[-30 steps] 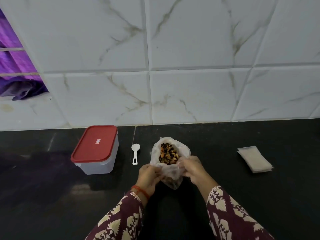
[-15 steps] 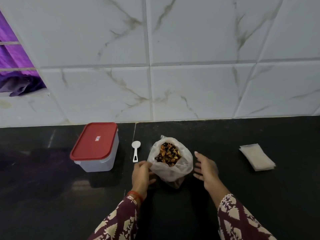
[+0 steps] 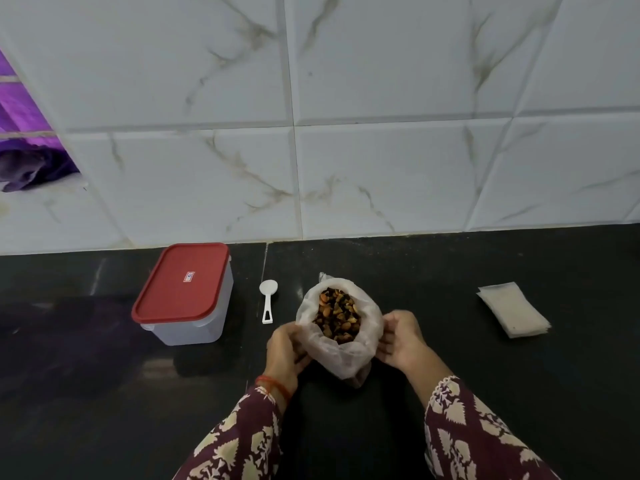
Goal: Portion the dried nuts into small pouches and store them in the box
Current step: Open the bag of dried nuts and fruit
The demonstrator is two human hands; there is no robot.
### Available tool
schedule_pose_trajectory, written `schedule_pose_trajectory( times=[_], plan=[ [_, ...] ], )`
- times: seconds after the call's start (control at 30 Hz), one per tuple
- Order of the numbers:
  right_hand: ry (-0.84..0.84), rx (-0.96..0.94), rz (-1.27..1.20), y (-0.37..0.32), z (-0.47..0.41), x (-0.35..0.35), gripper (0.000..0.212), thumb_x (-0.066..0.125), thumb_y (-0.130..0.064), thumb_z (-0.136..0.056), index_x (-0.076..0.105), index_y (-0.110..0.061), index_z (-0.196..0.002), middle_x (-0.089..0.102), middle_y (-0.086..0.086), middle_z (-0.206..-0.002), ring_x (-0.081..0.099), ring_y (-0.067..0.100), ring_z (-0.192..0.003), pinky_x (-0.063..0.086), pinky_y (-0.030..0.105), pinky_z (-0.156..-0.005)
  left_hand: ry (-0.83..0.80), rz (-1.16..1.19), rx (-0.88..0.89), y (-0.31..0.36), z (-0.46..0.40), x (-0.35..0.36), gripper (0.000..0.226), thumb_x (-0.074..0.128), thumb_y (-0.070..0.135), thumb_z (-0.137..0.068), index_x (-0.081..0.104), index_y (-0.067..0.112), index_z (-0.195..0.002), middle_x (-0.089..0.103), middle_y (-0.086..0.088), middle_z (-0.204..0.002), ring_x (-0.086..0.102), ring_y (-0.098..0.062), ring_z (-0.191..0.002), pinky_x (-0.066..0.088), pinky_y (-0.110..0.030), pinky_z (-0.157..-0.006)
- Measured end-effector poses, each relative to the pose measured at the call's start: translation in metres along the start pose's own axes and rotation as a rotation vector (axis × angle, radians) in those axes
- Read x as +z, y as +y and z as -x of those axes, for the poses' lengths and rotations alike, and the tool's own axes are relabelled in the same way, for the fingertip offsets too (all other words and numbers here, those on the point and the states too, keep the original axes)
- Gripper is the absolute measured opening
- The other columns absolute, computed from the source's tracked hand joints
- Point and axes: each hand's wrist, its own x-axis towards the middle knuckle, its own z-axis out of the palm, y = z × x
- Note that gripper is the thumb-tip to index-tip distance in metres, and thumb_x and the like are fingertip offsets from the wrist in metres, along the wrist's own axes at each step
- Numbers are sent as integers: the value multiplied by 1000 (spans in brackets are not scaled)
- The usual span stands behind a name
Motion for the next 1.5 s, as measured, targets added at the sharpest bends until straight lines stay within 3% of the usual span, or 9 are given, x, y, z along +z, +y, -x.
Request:
schedule_pose_trajectory(
  times=[0.2,0.33,0.53,0.73,0.83,1.03,1.17,1.37,1.5],
  plan=[
    [168,-676,842,-13,-15,14,36,57,-37,-89,62,-15,-117,64,1,-112,59,19,-104,48,34,-90,150,-770,596,16,-25,9,38,55,42,-91,55,19,-121,56,1,-119,56,-17,-108,46,-33,-94],
    [109,-720,1080,-29,-26,35,26,49,-21,-93,56,-12,-70,55,3,-72,57,21,-73,47,36,-71,92,-1071,638,32,-38,32,26,52,26,-95,66,5,-103,68,-9,-100,62,-24,-98,44,-27,-79],
    [-71,-113,310,-46,-40,35,10,53,-14,-79,60,-9,-74,59,12,-78,57,27,-74,48,37,-74,-8,-753,254,53,-62,37,33,60,23,-73,69,-3,-91,68,-21,-99,61,-36,-99,46,-48,-96],
    [-43,-786,1034,-44,-60,37,33,59,-39,-88,62,-20,-114,60,-3,-109,57,14,-102,45,28,-83,2,-1207,718,48,-73,39,32,50,32,-93,54,17,-120,52,-2,-113,53,-22,-104,43,-34,-90],
    [-186,-935,1230,-44,-69,45,23,57,-28,-93,66,-12,-107,67,3,-101,62,19,-96,49,31,-83,-78,-1368,836,49,-82,45,24,49,26,-97,60,6,-95,64,-13,-98,60,-30,-94,38,-28,-71],
    [-218,-267,426,-67,-59,63,20,54,-13,-93,67,3,-91,68,16,-84,64,28,-79,51,38,-80,-151,-911,444,72,-97,60,35,58,21,-90,52,13,-57,54,-6,-66,52,-25,-71,41,-38,-69],
    [-129,-64,197,-65,-72,64,15,60,-9,-89,67,2,-96,66,15,-83,62,25,-72,52,35,-75,-150,-412,128,62,-95,67,30,60,19,-92,65,-7,-107,65,-13,-107,60,-28,-102,45,-39,-101],
    [146,-390,817,-59,-82,51,40,56,-52,-87,59,-16,-103,61,1,-100,59,20,-92,52,35,-80,146,-709,361,48,-104,46,34,64,47,-84,60,14,-90,63,-2,-89,59,-19,-86,49,-33,-85],
    [188,-583,1208,-52,-60,25,50,48,-66,-84,51,-21,-62,52,-5,-62,53,13,-58,40,28,-54,182,-993,443,46,-84,33,37,55,52,-88,56,15,-93,60,4,-84,57,-16,-84,40,-28,-71]
  ],
)
